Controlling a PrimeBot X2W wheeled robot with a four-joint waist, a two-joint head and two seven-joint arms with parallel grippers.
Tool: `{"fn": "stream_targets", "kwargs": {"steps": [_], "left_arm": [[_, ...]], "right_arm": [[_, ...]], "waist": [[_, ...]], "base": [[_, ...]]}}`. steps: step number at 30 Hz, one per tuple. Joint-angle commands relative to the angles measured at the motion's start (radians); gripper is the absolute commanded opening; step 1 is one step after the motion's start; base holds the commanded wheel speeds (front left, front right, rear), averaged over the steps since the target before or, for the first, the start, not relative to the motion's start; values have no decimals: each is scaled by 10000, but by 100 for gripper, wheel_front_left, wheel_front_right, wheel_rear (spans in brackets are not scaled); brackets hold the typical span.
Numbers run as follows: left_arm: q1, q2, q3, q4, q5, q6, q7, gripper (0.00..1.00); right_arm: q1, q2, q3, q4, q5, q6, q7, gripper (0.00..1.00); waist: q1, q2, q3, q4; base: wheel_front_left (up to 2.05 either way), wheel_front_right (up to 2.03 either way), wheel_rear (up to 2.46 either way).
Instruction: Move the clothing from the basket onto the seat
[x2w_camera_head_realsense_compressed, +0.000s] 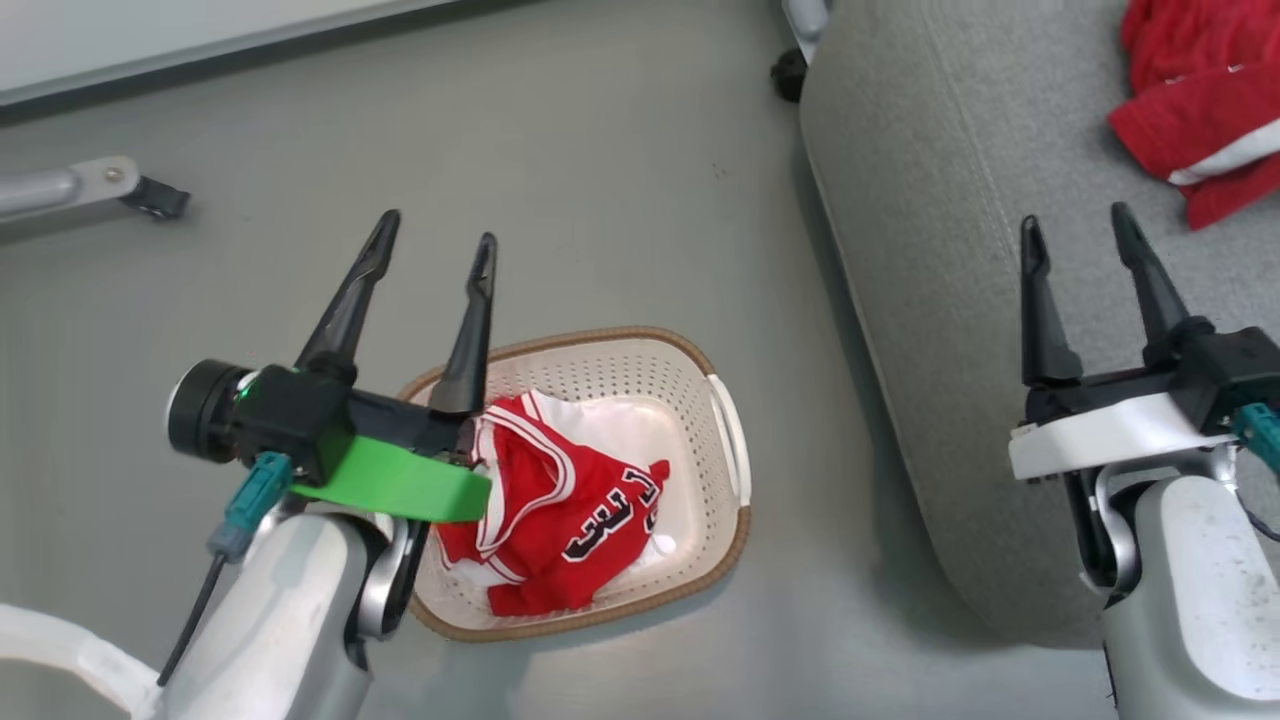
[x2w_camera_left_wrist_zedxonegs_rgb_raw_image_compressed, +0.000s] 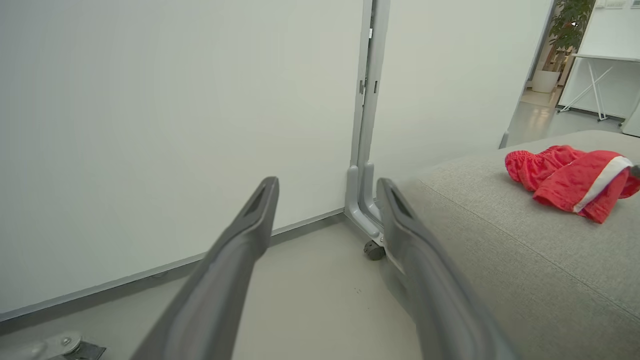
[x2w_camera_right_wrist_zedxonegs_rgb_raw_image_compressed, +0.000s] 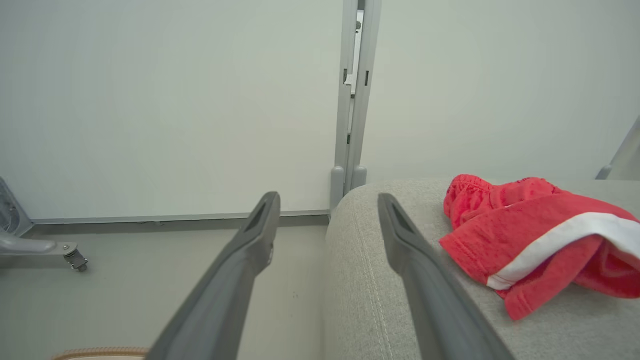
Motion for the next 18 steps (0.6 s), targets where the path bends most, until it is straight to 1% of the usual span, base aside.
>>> {"fn": "stream_targets", "kwargs": {"steps": [1, 4, 8, 16, 18], "left_arm": [[264, -36, 171, 24, 21, -34, -31, 100], [727, -192, 758, 1, 122, -75, -30, 100], [1218, -313, 1340, -64, 249, -108, -32, 100], [2200, -549, 2231, -174, 509, -217, -31, 100], [2437, -613, 2387, -191, 591, -257, -31, 100]], "right_arm": [[177, -5, 101, -90, 34, -7, -2, 100], [362, 39, 402, -268, -16, -7, -2, 100], [576, 88, 666, -443, -68, -7, -2, 100], [1301, 135, 999, -859, -138, -7, -2, 100], [1581, 137, 1052, -962, 11, -7, -2, 100]], "waist": [[0, 0, -512, 541], [0, 0, -768, 830], [0, 0, -1001, 1018], [0, 0, -1490, 1150], [0, 0, -1631, 1164]], "base": [[0, 0, 0], [0, 0, 0], [0, 0, 0], [0, 0, 0], [0, 0, 0]]}}
